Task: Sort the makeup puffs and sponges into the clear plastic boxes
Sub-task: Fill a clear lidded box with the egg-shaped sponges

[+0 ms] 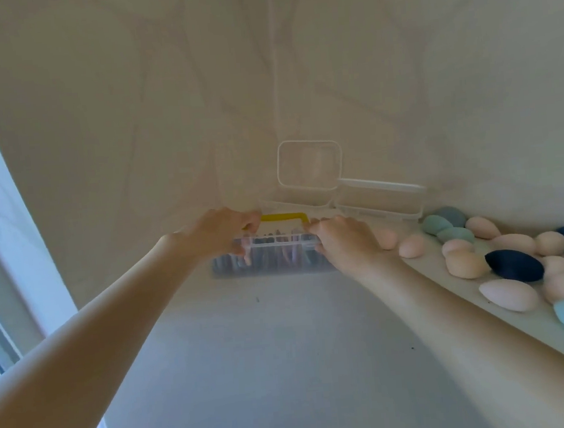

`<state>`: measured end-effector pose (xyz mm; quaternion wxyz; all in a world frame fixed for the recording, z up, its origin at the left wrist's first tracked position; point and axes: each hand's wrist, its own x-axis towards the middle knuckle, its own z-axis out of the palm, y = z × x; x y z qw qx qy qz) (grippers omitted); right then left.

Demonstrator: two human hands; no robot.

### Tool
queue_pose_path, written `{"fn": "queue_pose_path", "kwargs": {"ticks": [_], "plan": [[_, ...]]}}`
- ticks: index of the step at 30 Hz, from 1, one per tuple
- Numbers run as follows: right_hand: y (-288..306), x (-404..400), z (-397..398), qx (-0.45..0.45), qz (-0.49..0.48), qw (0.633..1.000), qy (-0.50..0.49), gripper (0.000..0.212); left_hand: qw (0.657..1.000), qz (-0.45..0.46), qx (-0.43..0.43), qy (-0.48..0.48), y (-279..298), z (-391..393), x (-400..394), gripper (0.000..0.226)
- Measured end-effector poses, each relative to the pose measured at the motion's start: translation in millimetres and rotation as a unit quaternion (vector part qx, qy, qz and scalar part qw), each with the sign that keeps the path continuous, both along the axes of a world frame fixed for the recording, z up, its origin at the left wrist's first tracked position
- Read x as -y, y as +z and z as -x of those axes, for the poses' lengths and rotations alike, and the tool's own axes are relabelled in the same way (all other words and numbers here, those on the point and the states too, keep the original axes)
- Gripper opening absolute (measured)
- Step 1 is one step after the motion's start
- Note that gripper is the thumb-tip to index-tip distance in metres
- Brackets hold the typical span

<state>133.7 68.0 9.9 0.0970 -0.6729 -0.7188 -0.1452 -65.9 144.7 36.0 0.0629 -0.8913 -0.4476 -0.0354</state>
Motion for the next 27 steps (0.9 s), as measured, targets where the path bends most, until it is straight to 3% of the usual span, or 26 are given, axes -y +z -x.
{"fn": "queue_pose_path", "kwargs": {"ticks": [10,18,20,22,24,27], "plan": [[-5.1,-22.0,-5.5,0.006,-0.010,1.000,-0.008,0.038,0.998,-0.053,-0.012,0.020,-4.2,-15.1,-4.3,0.024],[-10.2,-14.9,2.0,0.024,-0.040,0.999,-0.010,0.047,0.985,-0.128,-0.089,0.078,-19.8,-27.1,-4.1,0.049],[-3.3,-16.4,-1.2,-0.003,-0.017,1.000,0.005,0.040,0.990,-0.096,-0.071,0.077,-10.1,-30.8,-0.1,0.046],[8.5,-15.5,-12.7,-0.113,0.025,0.993,0.029,0.034,0.995,-0.057,-0.035,0.074,-1.5,-37.5,5.7,0.041],[18.0,-14.1,-34.6,-0.219,-0.007,0.976,0.012,0.025,0.998,-0.039,0.018,0.043,0.8,-47.8,12.4,0.040],[17.9,-7.2,-78.6,-0.171,-0.042,0.977,-0.123,0.015,0.994,-0.054,0.085,-0.045,-3.9,-72.5,21.7,0.042]]}}
